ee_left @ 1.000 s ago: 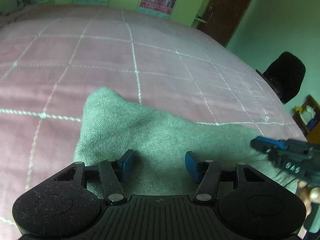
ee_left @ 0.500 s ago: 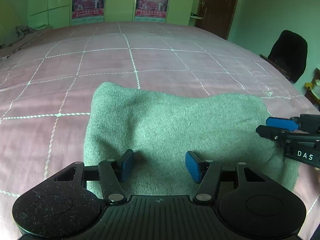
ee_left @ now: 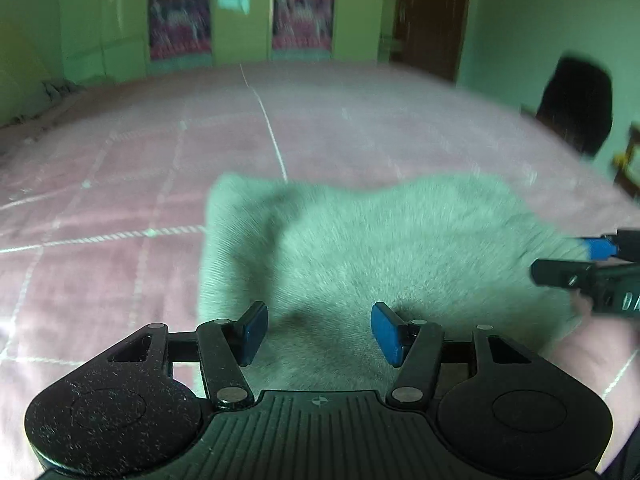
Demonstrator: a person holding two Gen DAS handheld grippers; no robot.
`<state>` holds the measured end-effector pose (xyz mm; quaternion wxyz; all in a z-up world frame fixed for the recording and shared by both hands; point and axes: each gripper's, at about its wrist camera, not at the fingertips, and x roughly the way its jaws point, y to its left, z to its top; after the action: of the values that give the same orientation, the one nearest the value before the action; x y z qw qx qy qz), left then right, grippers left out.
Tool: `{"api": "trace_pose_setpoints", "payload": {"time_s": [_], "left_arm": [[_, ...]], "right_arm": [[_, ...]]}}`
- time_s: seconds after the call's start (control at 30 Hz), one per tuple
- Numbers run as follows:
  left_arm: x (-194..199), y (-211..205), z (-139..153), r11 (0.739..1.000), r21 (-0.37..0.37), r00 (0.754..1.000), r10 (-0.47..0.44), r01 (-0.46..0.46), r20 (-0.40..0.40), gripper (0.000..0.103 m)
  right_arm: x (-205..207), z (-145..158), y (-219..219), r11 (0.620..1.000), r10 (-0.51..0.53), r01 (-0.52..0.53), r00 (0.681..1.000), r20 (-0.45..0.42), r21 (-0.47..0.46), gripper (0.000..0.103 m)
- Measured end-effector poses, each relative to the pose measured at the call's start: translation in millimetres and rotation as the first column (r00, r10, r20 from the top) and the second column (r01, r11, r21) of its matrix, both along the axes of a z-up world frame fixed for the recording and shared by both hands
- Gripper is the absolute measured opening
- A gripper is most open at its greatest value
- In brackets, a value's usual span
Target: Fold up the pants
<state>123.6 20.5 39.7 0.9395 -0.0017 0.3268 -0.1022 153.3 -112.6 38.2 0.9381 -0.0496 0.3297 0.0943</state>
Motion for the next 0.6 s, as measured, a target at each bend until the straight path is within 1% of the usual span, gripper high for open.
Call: {"api": "trace_pose_setpoints", "payload": {"time_s": [0.03,0.1,0.13,0.17,0.2,0.23,0.33,0.4,0.5,0.57,0.6], "left_arm": [[-12.2,10.7,1.2,1.0,-0.023,0.999,0.017,-0.017,0.029,0.058],[-36.9,34.6,-4.1,0.996,-0.068,0.995,0.059,-0.054,0.078,0.063],[-46.8,46.0,-8.9,0.993,-0.087,0.993,0.085,-0.077,0.085,0.065],[-56.1,57.1,-13.5,0.99,-0.114,0.992,0.096,-0.086,0.084,0.065],[-63.7,64.8,-17.2,0.987,-0.133,0.992,0.098,-0.087,0.077,0.065],[-71.2,70.0,-19.9,0.987,-0.134,0.993,0.098,-0.088,0.068,0.065],[-85.4,72.2,-22.2,0.994,-0.096,0.997,0.056,-0.052,0.048,0.065],[-81.2,67.2,-28.9,0.997,-0.075,0.999,0.035,-0.034,0.013,0.065],[-72.8,57.3,-41.0,0.999,-0.03,0.999,0.019,-0.021,-0.048,0.065],[-66.3,53.4,-46.6,0.999,0.015,0.998,0.037,-0.036,-0.041,0.065],[-63.2,54.7,-46.8,0.998,0.019,0.998,0.061,-0.06,-0.023,0.065]], "right_arm": [[-6.9,6.2,-5.8,0.999,-0.012,0.01,1.0,0.028,0.042,0.059],[-25.9,17.0,-23.3,0.986,-0.065,0.05,0.993,0.095,0.159,0.059],[-34.5,19.2,-34.7,0.968,-0.097,0.07,0.99,0.106,0.239,0.059],[-41.0,18.6,-44.8,0.945,-0.122,0.086,0.988,0.098,0.315,0.059],[-46.8,16.2,-52.4,0.922,-0.147,0.103,0.985,0.09,0.373,0.058],[-50.6,12.5,-57.5,0.904,-0.163,0.117,0.983,0.079,0.412,0.057],[-49.3,3.8,-63.7,0.851,-0.151,0.125,0.988,0.01,0.509,0.057],[-45.7,-2.7,-64.7,0.817,-0.147,0.144,0.988,-0.039,0.559,0.057],[-41.3,-13.1,-63.4,0.788,-0.14,0.161,0.987,-0.082,0.595,0.057],[-37.2,-20.3,-61.2,0.773,-0.126,0.176,0.984,-0.124,0.609,0.057],[-36.1,-22.2,-61.3,0.765,-0.121,0.176,0.984,-0.13,0.62,0.058]]}}
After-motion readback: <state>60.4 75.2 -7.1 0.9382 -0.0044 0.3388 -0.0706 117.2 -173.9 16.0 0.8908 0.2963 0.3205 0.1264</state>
